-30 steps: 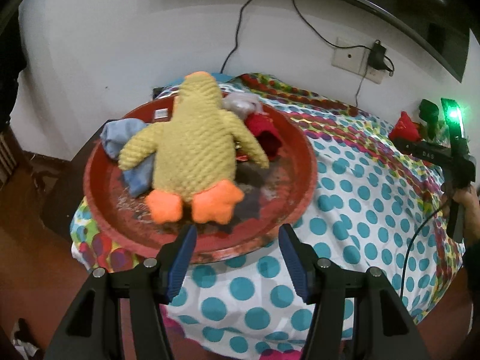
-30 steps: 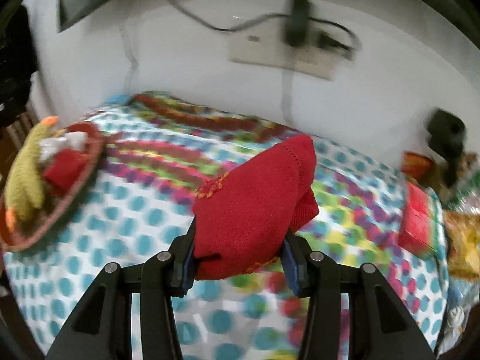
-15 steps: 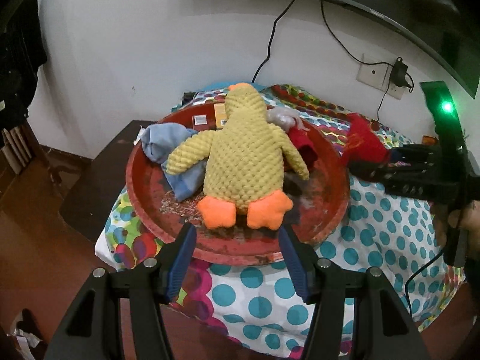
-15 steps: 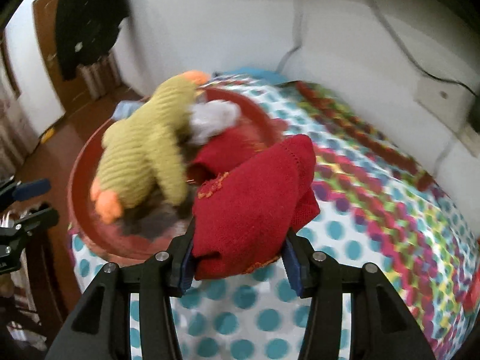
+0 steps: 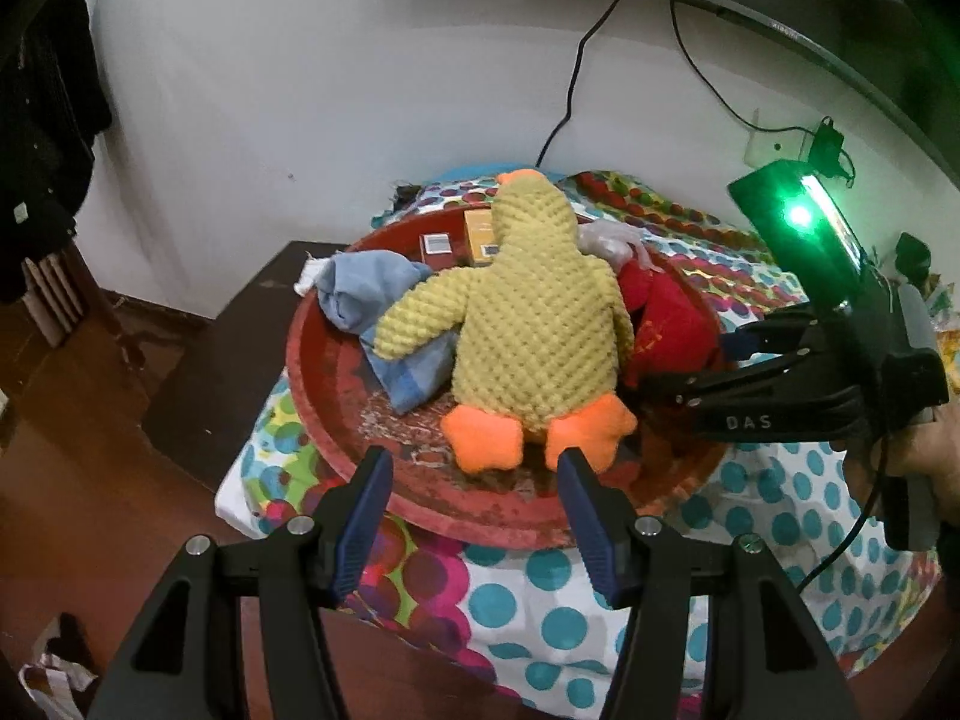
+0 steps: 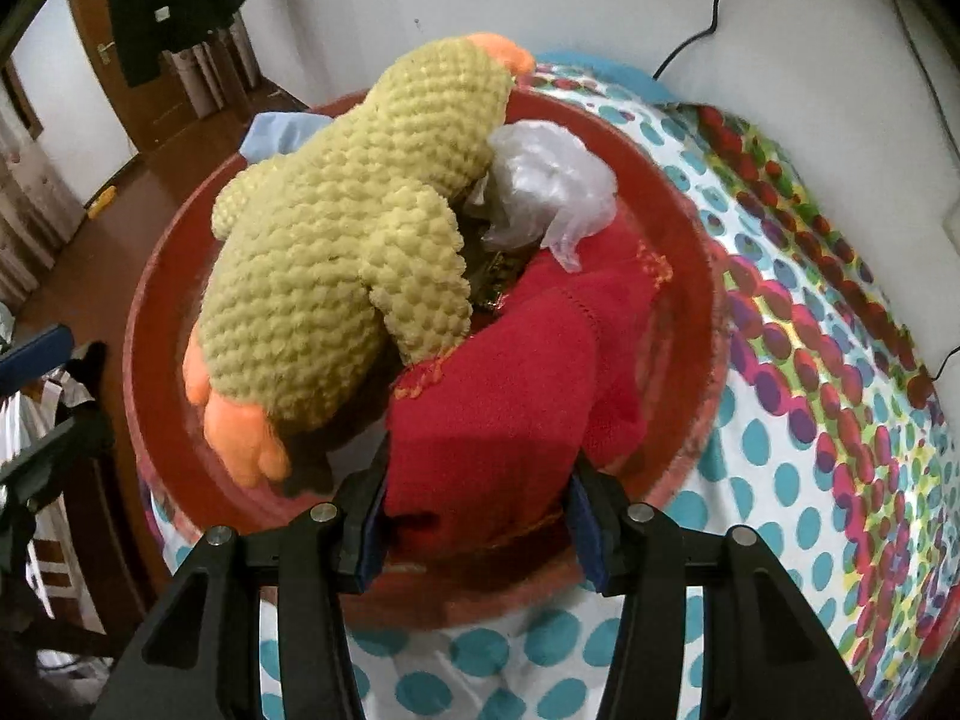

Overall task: Organize objects
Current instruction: 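Lower the red sock into the tray and open the right tool, then withdraw the right tool from the tray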

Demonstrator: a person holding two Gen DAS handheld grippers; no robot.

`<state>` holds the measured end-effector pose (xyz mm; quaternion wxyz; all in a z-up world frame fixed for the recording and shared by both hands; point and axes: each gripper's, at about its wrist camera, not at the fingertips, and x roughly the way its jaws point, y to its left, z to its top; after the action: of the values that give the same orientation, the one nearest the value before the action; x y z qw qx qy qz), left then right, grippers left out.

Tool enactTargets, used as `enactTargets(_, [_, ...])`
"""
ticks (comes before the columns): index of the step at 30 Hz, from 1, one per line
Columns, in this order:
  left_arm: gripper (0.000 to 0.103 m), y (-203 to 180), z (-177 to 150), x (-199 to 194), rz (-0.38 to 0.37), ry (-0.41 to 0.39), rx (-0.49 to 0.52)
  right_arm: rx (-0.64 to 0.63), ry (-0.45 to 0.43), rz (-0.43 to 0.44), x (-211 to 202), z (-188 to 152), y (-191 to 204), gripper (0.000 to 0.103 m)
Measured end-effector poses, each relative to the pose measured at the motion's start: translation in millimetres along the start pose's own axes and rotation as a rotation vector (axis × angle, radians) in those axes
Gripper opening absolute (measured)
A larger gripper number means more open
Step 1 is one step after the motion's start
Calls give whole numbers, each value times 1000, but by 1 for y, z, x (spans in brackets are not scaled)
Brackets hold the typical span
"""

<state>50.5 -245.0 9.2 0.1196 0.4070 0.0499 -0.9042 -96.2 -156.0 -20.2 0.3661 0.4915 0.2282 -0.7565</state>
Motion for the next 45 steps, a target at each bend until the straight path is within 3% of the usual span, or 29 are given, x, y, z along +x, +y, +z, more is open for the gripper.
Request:
enactTargets(2, [59, -1, 2, 2, 19, 3, 2, -4, 6, -28, 1, 2, 5, 55])
enactTargets(6, [59, 0, 5, 5, 12, 15, -20, 0, -15, -77, -3, 5, 10, 84])
enactTargets(11, [59, 5, 6, 9, 27, 36, -70, 46, -44, -84, -17, 7, 9, 91])
enactTargets(17, [59, 6, 7, 12, 81, 52, -82, 96, -83, -181, -34, -1, 14, 100])
enactTargets(26, [59, -3, 8, 13, 135, 46, -81, 145, -147, -324, -62, -30, 26, 102])
enactTargets(32, [59, -11, 12, 12, 98, 50, -78, 171, -165, -341, -75, -46, 22, 102])
enactTargets(36, [59, -18, 14, 19, 147, 82, -55, 156, -152, -365, -75, -55, 21, 102])
enactTargets(45, [59, -20, 12, 26, 133, 134, -73, 168, -95, -315, -64, -66, 17, 102])
